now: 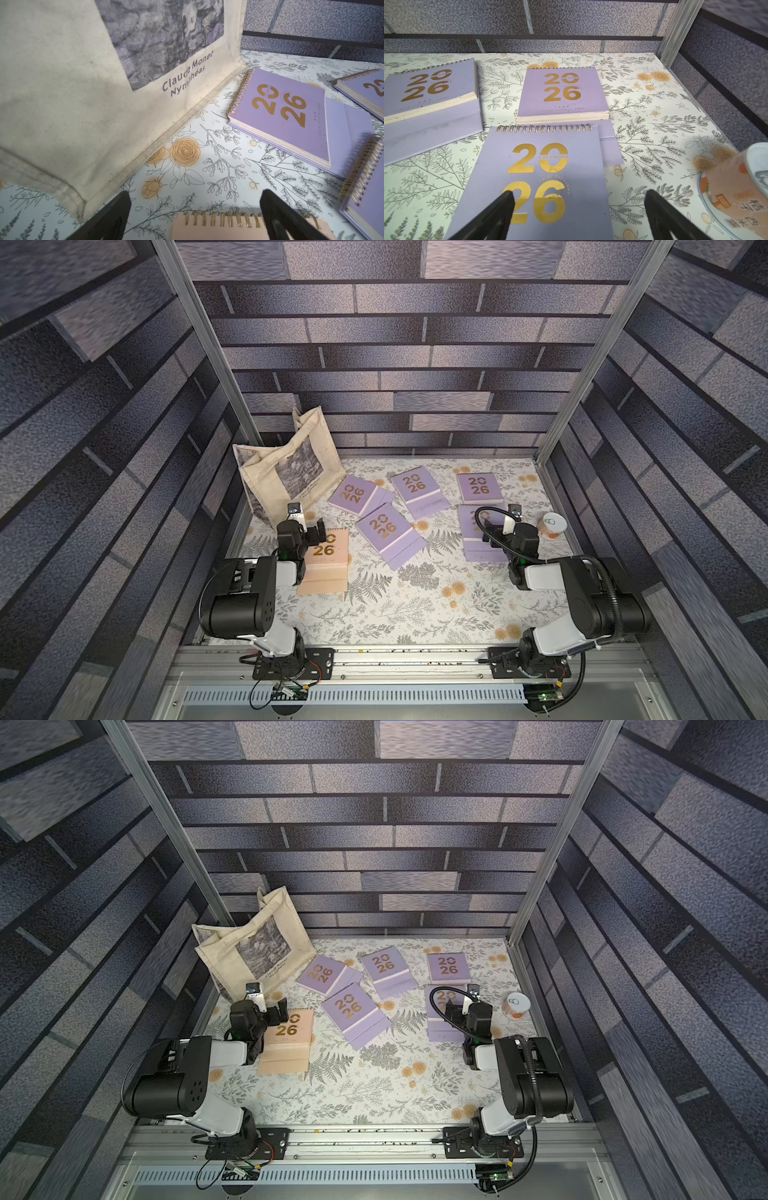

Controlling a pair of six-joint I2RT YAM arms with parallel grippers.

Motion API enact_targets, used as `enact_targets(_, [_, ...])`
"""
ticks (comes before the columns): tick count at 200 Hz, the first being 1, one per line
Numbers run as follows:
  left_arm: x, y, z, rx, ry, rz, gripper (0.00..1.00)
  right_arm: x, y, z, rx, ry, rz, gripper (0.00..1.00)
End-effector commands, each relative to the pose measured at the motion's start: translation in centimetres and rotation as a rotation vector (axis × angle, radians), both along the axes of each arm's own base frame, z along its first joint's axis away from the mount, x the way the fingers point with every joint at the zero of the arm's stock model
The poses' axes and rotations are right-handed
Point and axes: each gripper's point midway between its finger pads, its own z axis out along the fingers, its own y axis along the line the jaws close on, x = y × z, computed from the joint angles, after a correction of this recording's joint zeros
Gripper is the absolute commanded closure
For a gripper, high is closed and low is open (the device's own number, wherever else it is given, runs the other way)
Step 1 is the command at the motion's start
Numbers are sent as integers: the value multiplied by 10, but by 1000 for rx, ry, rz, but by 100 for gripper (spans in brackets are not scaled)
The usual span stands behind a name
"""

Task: Stack the calendars
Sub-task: Pick up the calendar at the center of the board.

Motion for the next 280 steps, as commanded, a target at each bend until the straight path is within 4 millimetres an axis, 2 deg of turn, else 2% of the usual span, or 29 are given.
enact_targets(1, [5,2,9,-4,-25,6,0,6,2,11,11,-32,6,0])
enact_targets(280, [7,11,11,4,-19,68,0,5,-1,11,10,-35,-12,0])
